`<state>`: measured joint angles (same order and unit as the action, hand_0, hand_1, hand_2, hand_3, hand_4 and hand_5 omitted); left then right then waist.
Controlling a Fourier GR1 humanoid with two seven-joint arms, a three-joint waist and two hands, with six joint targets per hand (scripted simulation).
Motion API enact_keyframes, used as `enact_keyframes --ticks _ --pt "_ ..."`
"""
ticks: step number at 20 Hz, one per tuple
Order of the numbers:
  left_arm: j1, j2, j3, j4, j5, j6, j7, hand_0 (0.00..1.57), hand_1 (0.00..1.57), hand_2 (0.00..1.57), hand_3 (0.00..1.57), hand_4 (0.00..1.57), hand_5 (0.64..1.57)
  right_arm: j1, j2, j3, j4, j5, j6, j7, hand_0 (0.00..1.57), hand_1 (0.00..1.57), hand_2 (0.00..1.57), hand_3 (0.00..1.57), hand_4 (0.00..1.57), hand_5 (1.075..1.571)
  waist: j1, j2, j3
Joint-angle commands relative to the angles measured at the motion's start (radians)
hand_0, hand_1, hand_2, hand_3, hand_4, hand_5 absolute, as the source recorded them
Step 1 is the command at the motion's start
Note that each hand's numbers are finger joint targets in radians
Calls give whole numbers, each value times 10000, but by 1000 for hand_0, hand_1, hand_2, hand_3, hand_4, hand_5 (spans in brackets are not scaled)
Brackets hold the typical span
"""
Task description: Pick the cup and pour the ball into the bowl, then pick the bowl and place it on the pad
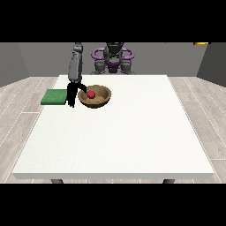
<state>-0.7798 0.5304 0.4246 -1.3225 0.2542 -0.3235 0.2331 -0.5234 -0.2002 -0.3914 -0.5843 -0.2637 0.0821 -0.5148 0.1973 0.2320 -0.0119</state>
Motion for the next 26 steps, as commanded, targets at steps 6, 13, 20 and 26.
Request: enact_keyframes --ticks 6,13,20,26 --pt "-264 834 414 95 893 -530 462 0 0 0 0 1022 1543 -1037 451 -71 682 -124 -1019 245 0 0 0 0 498 1556 171 375 127" --pt "-119 751 494 -207 1020 -635 245 0 0 0 0 1056 1528 524 -589 54 1100 810 -2795 999 1571 1571 1571 1571 912 1478 659 884 101" --pt "101 753 565 383 1071 -673 294 0 0 0 0 1170 1531 586 -1411 694 364 1316 -3357 2386 1571 1571 1571 1242 1001 1546 358 -11 76" --pt "653 1499 1210 2073 1063 -1355 -387 0 0 0 0 1197 1534 -519 -2575 1454 -548 1731 -3259 5156 1571 1571 1571 1042 1026 1556 -516 -663 81"
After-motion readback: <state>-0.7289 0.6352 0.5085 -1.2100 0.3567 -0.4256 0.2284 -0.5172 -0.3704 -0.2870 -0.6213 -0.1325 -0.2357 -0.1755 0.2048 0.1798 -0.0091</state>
